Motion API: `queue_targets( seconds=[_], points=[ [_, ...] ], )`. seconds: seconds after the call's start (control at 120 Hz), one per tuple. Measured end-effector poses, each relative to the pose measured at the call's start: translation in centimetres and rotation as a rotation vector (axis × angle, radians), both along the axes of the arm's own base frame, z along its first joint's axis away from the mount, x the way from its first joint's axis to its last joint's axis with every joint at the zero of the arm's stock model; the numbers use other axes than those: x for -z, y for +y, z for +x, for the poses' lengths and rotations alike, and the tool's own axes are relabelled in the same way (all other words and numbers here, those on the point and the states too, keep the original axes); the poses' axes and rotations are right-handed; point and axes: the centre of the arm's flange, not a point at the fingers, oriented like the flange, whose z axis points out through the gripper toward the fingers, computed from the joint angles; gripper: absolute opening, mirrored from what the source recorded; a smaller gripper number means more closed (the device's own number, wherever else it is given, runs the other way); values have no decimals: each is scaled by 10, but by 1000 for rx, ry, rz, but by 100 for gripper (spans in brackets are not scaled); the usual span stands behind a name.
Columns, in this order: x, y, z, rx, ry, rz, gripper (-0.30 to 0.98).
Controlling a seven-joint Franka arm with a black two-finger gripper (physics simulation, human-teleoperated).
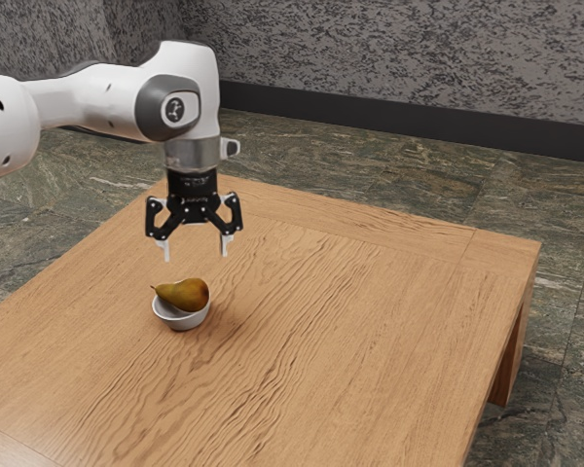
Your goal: Place the pear in the bowl.
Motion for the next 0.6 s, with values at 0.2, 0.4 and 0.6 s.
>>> queue_targets(
  seconds=[0.2,0.4,0.6],
  points=[
    [-14,-14,-9,79,1,-5,69],
    [-24,-15,-13,136,-7,6,69],
    [-40,-15,-19,203,-18,4,69]
  ],
)
